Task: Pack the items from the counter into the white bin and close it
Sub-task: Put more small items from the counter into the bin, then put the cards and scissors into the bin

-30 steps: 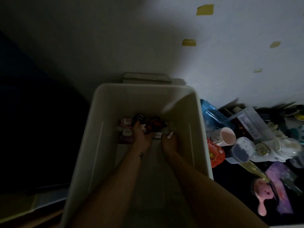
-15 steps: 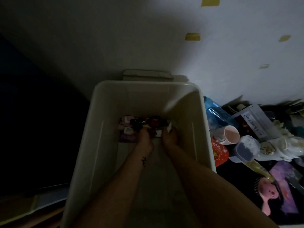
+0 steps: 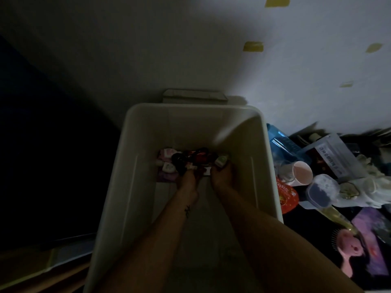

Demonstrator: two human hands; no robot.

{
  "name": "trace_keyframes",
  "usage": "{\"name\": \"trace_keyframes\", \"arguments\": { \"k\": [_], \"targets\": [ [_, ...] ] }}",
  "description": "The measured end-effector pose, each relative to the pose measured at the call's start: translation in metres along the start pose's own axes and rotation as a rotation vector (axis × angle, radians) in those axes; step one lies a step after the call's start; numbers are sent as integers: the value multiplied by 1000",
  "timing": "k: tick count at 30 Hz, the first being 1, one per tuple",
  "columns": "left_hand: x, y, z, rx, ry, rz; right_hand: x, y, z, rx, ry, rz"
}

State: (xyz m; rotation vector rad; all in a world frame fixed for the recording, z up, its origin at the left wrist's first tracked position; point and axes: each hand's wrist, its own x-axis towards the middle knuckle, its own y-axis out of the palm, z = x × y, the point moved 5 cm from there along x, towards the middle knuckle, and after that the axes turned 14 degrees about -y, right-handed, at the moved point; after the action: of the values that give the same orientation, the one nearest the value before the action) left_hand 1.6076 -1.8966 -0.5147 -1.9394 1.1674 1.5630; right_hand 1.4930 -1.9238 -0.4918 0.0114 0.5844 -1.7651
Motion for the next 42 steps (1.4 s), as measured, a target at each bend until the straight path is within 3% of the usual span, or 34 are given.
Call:
{"name": "trace_keyframes", "arguments": {
  "k": [11, 14, 22, 37, 42],
  "targets": [
    [-9, -8, 10, 8, -58, -10, -23, -8, 2, 30, -55, 45],
    [-17, -4, 10, 34, -44, 68, -30, -12, 7, 32, -85, 32],
    [-51, -16, 17, 42, -15, -50, -55, -27, 27, 78, -148, 42],
    [-129, -9, 23, 164, 76, 118, -105, -64, 70, 172, -214, 131],
    [-167, 8, 20, 116, 140, 227, -124, -98, 99, 223, -367, 118]
  ]
}}
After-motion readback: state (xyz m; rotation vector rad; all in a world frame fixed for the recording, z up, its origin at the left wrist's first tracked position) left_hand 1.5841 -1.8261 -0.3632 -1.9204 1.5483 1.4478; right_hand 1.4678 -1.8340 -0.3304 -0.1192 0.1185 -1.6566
